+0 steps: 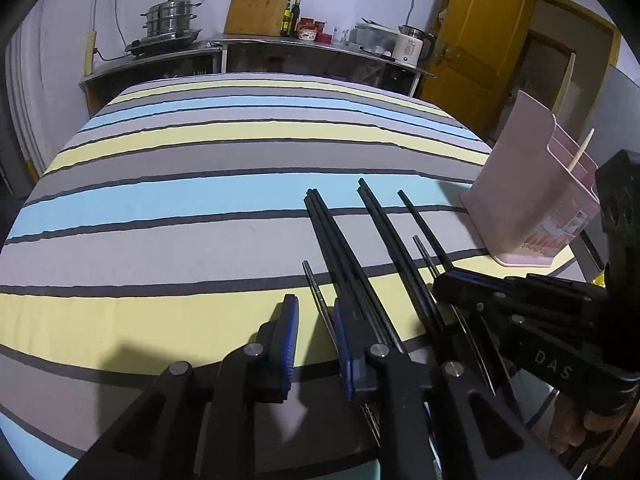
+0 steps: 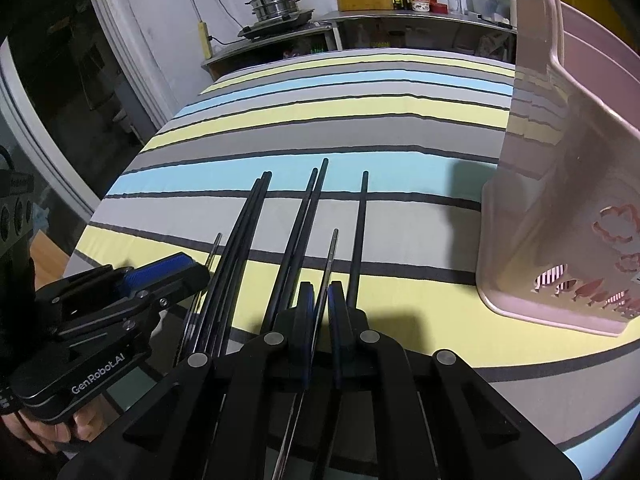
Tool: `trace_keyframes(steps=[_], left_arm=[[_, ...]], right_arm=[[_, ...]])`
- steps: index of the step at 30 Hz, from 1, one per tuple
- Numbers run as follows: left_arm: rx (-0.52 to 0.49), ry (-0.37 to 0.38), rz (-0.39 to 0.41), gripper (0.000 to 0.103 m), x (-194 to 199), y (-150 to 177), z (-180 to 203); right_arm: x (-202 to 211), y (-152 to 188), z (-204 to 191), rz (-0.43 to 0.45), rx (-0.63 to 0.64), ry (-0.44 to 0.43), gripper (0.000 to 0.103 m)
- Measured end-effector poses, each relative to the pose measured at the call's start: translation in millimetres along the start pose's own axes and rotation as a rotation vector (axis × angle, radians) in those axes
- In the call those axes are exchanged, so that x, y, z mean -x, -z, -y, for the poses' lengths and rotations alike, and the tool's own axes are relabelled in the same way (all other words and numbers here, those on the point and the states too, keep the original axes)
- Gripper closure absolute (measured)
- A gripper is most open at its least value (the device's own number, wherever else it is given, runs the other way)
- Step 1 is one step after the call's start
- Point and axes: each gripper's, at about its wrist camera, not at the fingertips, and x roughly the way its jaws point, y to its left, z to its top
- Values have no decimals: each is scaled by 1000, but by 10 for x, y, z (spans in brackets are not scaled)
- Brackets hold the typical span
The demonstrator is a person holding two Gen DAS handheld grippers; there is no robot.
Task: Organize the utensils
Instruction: 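Close the left tool on a thin metal chopstick while the right tool grasps another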
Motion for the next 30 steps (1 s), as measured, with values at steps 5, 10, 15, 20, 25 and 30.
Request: trace_keyframes(steps=[5, 10, 15, 20, 25, 30], left_arm=[[-80, -76, -5, 84, -53, -18, 155], [-92, -56, -20, 97, -35, -25, 47], [-107, -44, -32, 99, -24, -28, -6], [-115, -41, -34, 99, -36, -46, 7], [-87, -3, -33, 99, 64, -74, -64], [-76, 31, 0, 99, 282, -142, -49]], right_arm=[[-15, -14, -14, 0, 4, 12, 96], [-48, -70, -18, -4, 8, 22, 96], [-81, -102, -78, -7, 27, 55, 96], [-95, -134, -96, -20, 33, 68, 97], [69, -139, -93, 12, 9, 37, 98], [312, -146, -131, 56, 13, 28, 98]])
